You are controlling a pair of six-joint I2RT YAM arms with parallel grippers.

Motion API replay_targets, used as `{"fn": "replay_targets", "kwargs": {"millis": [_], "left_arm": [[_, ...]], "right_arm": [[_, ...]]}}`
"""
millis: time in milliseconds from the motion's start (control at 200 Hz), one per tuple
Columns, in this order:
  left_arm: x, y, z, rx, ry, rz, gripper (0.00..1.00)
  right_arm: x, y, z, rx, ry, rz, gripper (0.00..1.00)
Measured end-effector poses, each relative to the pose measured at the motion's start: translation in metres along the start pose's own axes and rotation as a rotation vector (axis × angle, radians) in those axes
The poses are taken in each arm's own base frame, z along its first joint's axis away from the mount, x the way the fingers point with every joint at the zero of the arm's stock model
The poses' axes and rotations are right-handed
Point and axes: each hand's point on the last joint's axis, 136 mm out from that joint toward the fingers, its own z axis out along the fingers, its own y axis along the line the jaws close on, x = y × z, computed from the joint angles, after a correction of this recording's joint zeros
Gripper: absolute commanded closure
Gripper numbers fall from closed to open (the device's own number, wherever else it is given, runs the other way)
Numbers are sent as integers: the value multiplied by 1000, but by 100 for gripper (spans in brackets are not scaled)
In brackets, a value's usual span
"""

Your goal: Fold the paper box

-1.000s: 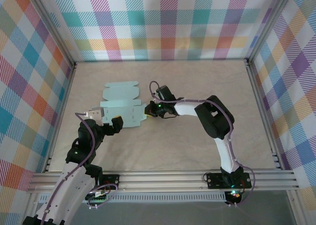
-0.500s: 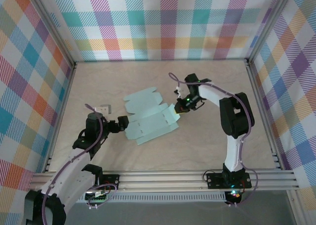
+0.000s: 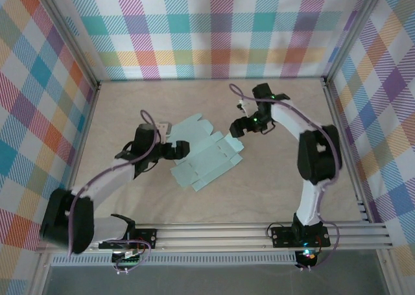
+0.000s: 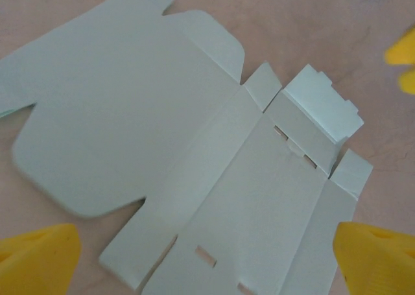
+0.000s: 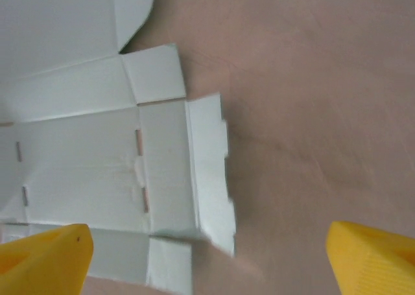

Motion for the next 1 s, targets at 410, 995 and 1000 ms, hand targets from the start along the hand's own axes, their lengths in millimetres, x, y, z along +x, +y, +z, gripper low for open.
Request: {"fn": "replay_targets", "kwargs": {"millis": [410,995,1000], "left_arm": [[-51,9,102,33,111,56,20],[-26,39,129,-12,218,-68,20],[-26,39,129,-13,217,-69,20]], "right_arm": [[102,45,-14,-109,-249,549,24],[109,91,62,-182,-209,816,59],[108,91,63,-185,-208,817,59]]}}
